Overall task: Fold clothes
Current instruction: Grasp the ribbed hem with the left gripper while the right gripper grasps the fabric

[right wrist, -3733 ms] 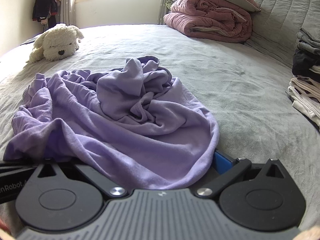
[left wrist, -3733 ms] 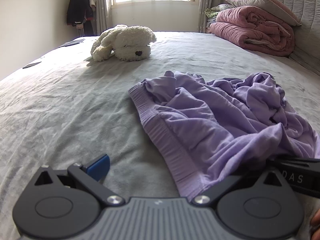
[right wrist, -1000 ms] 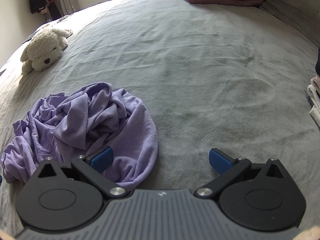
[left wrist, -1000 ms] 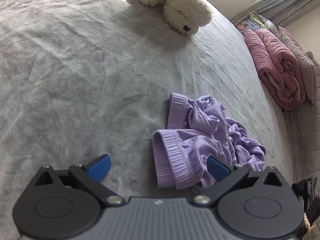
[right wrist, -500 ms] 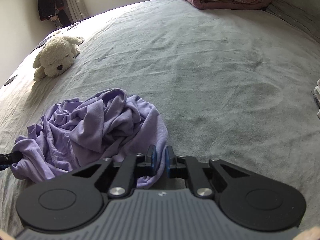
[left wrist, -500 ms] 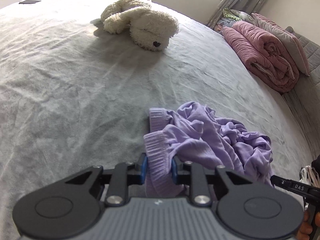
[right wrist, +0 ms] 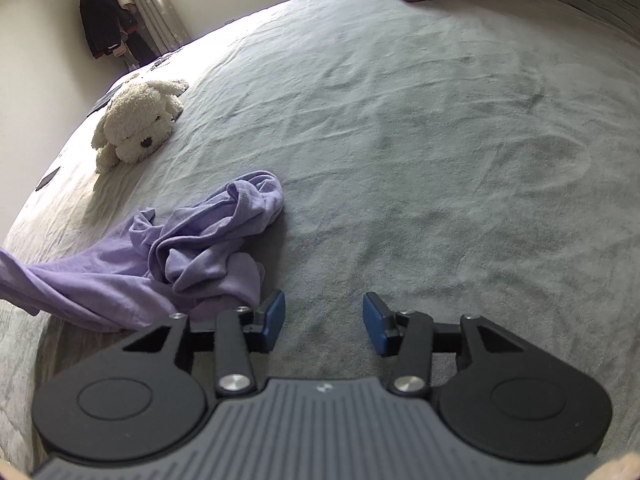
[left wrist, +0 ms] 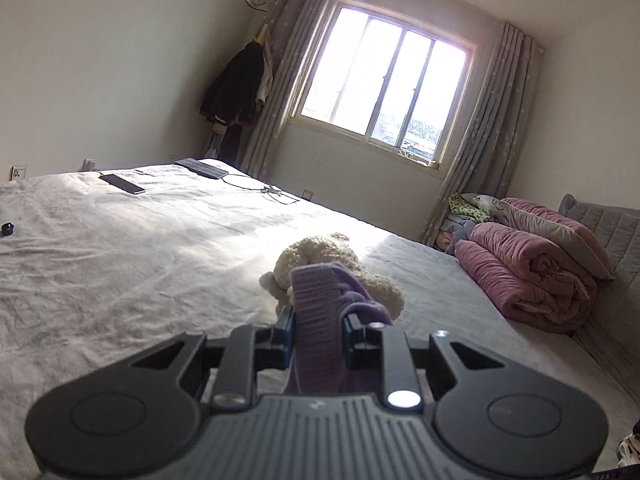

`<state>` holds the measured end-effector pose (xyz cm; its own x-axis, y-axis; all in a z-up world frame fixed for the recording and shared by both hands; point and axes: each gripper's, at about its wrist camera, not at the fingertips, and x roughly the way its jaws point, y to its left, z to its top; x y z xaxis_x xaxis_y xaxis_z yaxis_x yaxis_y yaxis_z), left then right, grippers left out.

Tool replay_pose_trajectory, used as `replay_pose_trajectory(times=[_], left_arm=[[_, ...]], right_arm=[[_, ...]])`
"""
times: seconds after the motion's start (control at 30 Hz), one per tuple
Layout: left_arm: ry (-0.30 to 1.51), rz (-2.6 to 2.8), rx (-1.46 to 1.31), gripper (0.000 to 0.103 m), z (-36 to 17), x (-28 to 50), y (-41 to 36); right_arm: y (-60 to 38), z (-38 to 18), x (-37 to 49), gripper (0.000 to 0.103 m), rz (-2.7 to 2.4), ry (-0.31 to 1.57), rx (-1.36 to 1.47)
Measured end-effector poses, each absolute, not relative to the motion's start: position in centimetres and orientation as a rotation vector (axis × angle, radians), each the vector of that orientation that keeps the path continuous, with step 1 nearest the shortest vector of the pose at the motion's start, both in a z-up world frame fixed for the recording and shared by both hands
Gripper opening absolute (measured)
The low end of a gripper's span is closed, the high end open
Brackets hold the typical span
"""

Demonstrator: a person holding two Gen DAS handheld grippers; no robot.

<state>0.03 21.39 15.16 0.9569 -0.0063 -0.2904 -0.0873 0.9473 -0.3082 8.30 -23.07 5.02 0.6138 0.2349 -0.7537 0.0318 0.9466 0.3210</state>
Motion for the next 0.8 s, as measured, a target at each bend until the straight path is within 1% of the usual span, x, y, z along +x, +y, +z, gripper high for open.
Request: replay_pose_trajectory(times=[0.2, 0.33, 0.4, 0.47, 0.57, 0.7, 0.73, 0.8], left_arm=[[0.361, 0.047, -0.254, 0.024, 14.2, -0.3, 22.2], [0.394, 0.092, -0.344, 0.024, 13.8, -0.2, 24.4], [0.407, 0.113, -0.408, 0.024, 13.5, -0.1, 25.6], [0.419, 0.115, -0.454, 0.024, 13.2, -0.1, 26.3], [0.444, 0.092, -0.439, 0.024, 12.8, 0.0, 25.7], [0.437, 0.094, -0.443, 0.024, 12.8, -0.5, 25.6], [0.433, 0.093, -0.441, 0.024, 12.8, -0.7, 25.6], [0.433, 0.087, -0.429, 0.024, 12.8, -0.8, 25.3]], right_arm=[[-21.5, 4.4, 8.7, 0.051, 0.171, 0.903, 0.342], [-19.3, 5.4, 8.6, 0.051, 0.214, 0.797, 0.183], [-18.1, 5.5, 8.4, 0.053, 0.267, 0.774, 0.100], [-17.0, 5.1, 8.2, 0.058, 0.308, 0.769, 0.034], [-16.0, 4.6, 8.1, 0.060, 0.334, 0.756, -0.018], [-15.8, 5.3, 7.7, 0.061, 0.393, 0.716, 0.018], [-15.7, 5.7, 7.5, 0.065, 0.411, 0.695, 0.020], [-15.0, 6.0, 7.2, 0.067, 0.425, 0.663, -0.012]])
